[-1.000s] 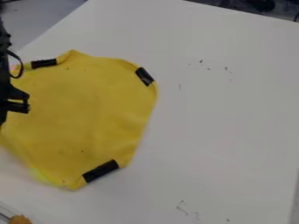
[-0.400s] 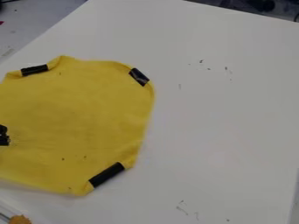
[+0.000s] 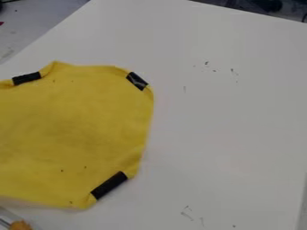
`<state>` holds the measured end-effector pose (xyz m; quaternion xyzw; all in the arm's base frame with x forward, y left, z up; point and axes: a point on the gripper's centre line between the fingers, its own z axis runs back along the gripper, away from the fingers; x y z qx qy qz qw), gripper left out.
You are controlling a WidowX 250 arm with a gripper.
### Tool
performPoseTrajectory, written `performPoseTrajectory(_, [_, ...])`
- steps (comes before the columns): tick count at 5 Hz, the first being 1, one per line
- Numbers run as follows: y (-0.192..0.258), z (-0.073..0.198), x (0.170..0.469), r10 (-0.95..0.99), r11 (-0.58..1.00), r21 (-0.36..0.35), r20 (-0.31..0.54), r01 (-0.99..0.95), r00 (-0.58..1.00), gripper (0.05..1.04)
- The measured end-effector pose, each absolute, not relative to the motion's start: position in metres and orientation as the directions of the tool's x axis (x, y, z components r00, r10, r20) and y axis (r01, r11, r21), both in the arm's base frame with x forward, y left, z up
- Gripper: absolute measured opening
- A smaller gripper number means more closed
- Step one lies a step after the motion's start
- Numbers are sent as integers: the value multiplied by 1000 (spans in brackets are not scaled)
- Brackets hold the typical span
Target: Drag cloth to the bottom left edge of the table
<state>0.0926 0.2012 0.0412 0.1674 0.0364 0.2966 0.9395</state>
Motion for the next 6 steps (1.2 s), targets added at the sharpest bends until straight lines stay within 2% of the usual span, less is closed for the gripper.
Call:
performPoseTrajectory(1, [206, 57, 106, 488, 783, 384, 107, -489, 866, 1007])
performPoseTrajectory(2, [222, 55, 143, 261, 844, 432, 190, -319, 947, 1001])
performPoseTrajectory(3, [232, 53, 170, 86, 886, 430, 219, -175, 972, 1001])
performPoseTrajectory(4, [238, 59, 189, -44, 906, 415, 283, -81, 958, 1001])
performPoseTrajectory(5, [236, 55, 201, -7, 949, 304, 278, -82, 961, 1001])
performPoseTrajectory(6, [235, 57, 207, 14, 970, 237, 177, -57, 984, 1001])
